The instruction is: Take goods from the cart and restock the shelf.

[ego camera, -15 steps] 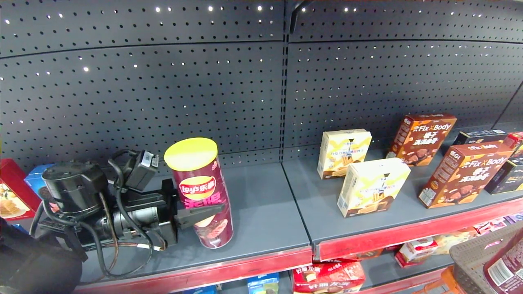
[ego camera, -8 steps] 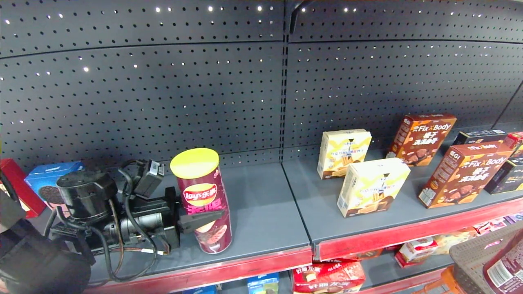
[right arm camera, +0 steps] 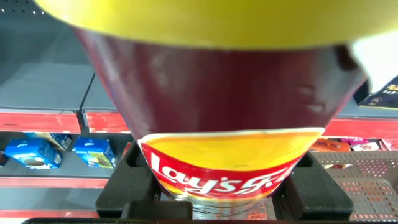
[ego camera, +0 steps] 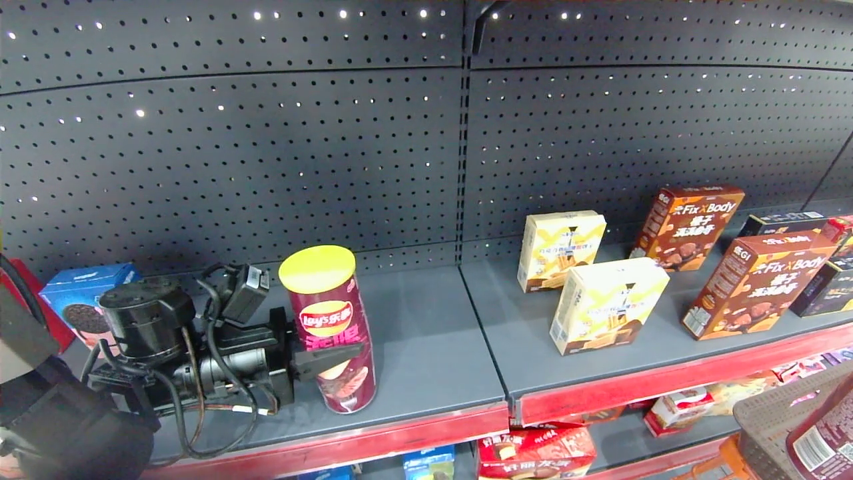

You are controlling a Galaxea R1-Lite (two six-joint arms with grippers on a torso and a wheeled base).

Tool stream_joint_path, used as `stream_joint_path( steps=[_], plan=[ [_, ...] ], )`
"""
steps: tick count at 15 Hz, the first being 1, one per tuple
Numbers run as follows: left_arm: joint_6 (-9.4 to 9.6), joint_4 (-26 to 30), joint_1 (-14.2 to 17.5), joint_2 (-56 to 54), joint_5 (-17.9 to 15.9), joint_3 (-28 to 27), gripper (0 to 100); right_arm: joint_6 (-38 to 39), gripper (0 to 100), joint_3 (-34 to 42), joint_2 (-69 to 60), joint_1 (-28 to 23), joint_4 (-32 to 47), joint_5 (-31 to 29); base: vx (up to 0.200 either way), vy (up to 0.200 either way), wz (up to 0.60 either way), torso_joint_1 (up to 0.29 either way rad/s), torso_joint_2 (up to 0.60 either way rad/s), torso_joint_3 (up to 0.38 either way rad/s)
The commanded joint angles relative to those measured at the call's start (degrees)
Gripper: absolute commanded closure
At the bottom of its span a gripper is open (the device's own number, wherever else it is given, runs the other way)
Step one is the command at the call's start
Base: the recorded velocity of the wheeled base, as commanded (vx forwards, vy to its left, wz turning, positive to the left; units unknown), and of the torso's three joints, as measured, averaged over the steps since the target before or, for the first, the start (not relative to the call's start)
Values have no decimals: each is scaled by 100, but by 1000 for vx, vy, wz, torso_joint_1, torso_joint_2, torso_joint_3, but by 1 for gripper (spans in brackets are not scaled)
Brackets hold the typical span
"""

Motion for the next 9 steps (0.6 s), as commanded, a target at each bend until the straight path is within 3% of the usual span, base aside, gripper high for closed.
stream_joint_path(
  steps=[1,5,6,9],
  plan=[
    [-1,3,-2,67,9,14,100,-2,100,42,-16,3,-2,1,0,0,0,0,0,0],
    [-1,-15,-2,129,18,49,100,-2,100,50,-42,-15,-2,1,0,0,0,0,0,0],
    [8,-15,-2,137,36,58,0,-2,100,42,-42,-15,-2,1,0,0,0,0,0,0],
    [17,-23,-2,137,159,172,0,-2,100,42,-33,-15,-2,1,0,0,0,0,0,0]
  ],
)
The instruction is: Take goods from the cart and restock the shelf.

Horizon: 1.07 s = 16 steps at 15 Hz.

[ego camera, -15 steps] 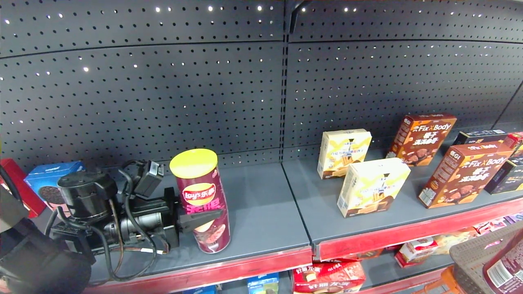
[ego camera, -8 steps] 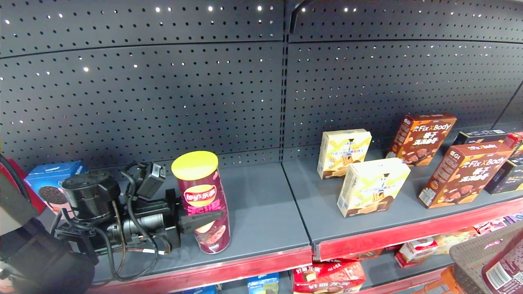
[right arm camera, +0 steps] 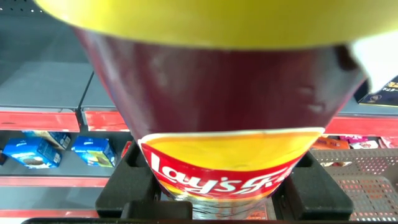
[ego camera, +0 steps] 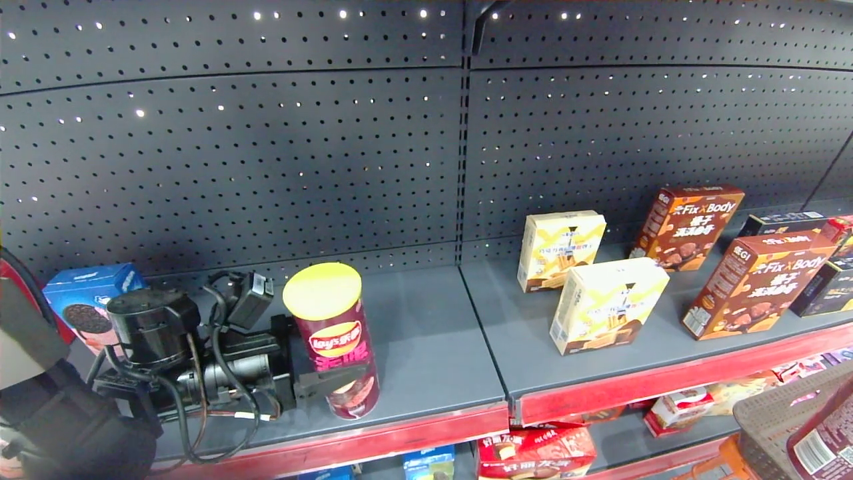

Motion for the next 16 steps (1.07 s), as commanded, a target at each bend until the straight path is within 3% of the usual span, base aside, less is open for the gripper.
stream_joint_path(
  steps=[1,8,12,16],
  plan=[
    [3,-80,-2,19,4,112,0,-2,100,-1,8,16,-2,1,0,0,0,0,0,0],
    [-14,-327,25,-16,-5,226,0,-2,100,-1,-1,24,-2,1,0,0,0,0,0,0],
    [-14,-986,306,-25,-31,788,0,-2,100,16,-36,24,-2,1,0,0,0,0,0,0],
    [-14,-1118,526,-253,-40,1078,0,7,100,52,-45,33,-2,1,0,0,0,0,0,0]
  ],
)
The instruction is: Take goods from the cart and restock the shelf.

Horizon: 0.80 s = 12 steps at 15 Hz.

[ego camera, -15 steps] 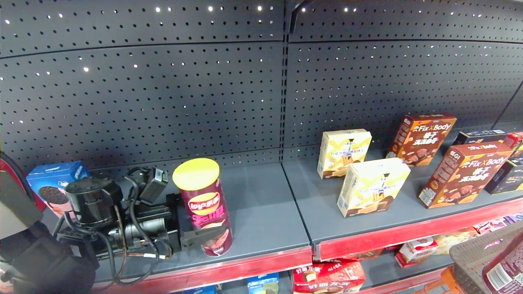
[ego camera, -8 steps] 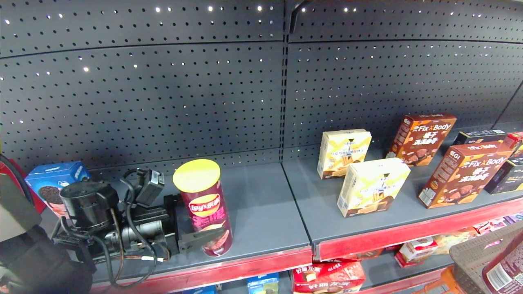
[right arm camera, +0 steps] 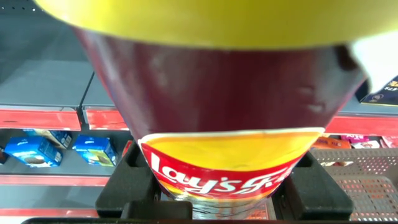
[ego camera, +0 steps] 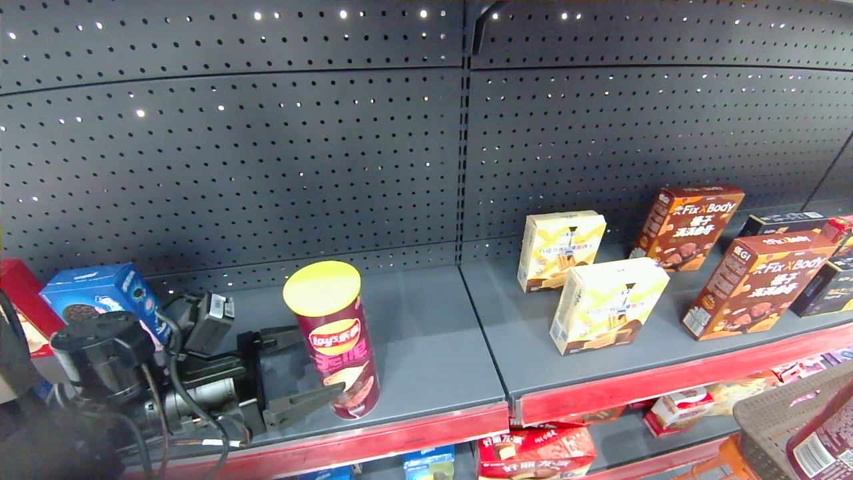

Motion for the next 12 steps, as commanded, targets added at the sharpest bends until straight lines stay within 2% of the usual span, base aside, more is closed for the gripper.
stream_joint_path(
  steps=[1,5,9,10,11,12],
  plan=[
    [-1,-8,151,-175,-2,79,0,1,100,3,-3,4,-4,1,0,0,0,0,0,0],
    [-27,-8,634,-641,-266,185,0,10,100,3,-3,4,-4,1,0,0,0,0,0,0],
    [-106,-8,968,-1204,-283,369,0,10,100,3,-3,4,-4,1,0,0,0,0,0,0],
    [-291,-8,1065,-1467,-231,404,0,10,100,3,-3,4,-4,1,0,0,0,0,0,0],
    [-396,-8,1083,-1599,-169,422,0,10,100,3,-3,4,-4,1,0,0,0,0,0,0],
    [-722,-8,1091,-2003,138,492,0,10,100,3,-3,4,-4,-8,0,0,0,0,0,0]
  ],
)
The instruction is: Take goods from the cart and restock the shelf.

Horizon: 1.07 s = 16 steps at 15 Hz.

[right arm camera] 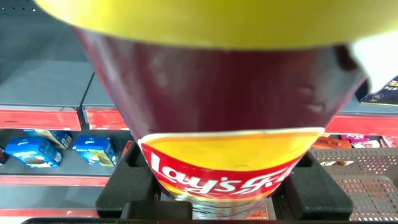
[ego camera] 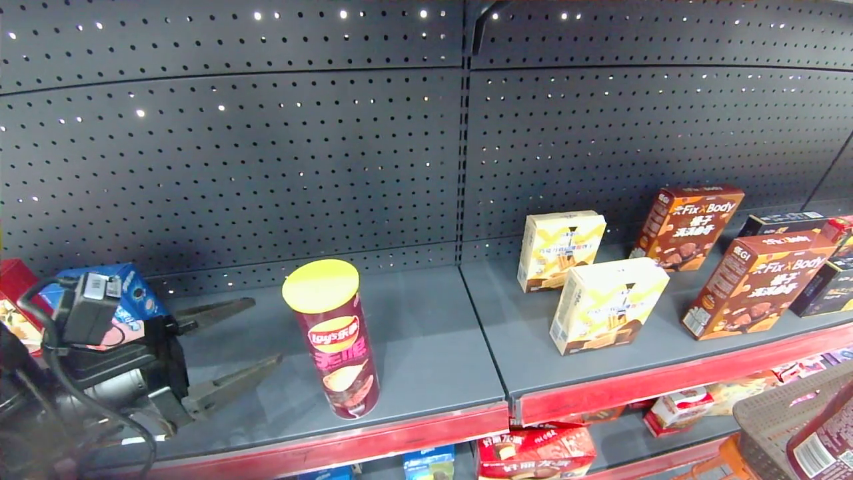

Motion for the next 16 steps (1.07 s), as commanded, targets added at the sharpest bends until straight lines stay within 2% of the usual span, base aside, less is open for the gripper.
stream_joint_path(
  steps=[1,2,3,4,5,6,7,8,9,10,11,12,13,14,15,16],
  plan=[
    [-397,-6,65,-872,486,180,0,-1,100,0,8,4,-2,-6,0,0,0,0,0,0],
    [-529,-6,74,-1180,723,312,0,-1,100,0,8,-5,-2,-6,0,0,0,0,0,0],
    [-546,-6,83,-1329,785,400,0,-1,100,0,-1,-14,-2,-6,0,0,0,0,0,0],
    [-546,-6,258,-1637,872,655,0,-1,100,0,8,-22,-2,-6,0,0,0,0,0,0],
    [-502,108,654,-1980,890,848,0,-1,100,0,8,-31,-2,-6,0,0,0,0,0,0],
    [-502,399,900,-2208,899,831,0,-1,100,0,-1,-31,-2,-15,0,0,0,0,0,0],
    [-493,952,1260,-2647,899,831,0,-1,100,0,8,-31,-2,-15,0,0,0,0,0,0],
    [-493,952,1260,-2647,899,831,0,-1,100,0,8,-31,-2,-15,0,0,0,0,0,0],
    [-441,2367,1849,-3729,899,831,0,-1,100,-17,8,-31,-2,-15,0,0,0,0,0,0],
    [-335,3088,2060,-4291,899,822,0,-1,100,-26,8,-40,-2,-24,0,0,0,0,0,0],
    [-300,3624,2122,-4739,899,787,0,-1,100,-35,-1,-49,-2,-24,0,0,0,0,0,0],
    [-309,4521,2245,-5328,987,629,0,-10,100,-61,-1,-49,-10,-24,0,0,0,0,0,0],
    [-318,5391,2306,-5829,1277,409,0,-10,100,-61,-19,-49,-10,-24,0,0,0,0,0,0],
    [-423,6375,2289,-6330,1435,119,0,-10,100,-52,-106,-49,7,-33,0,0,0,0,0,0],
    [-643,6894,2297,-6585,1444,-57,0,-10,100,-26,-133,-58,16,-33,0,0,0,0,0,0],
    [-863,7113,2306,-6752,1444,-171,0,-10,100,-35,-168,-58,34,-33,0,0,0,0,0,0]
  ],
)
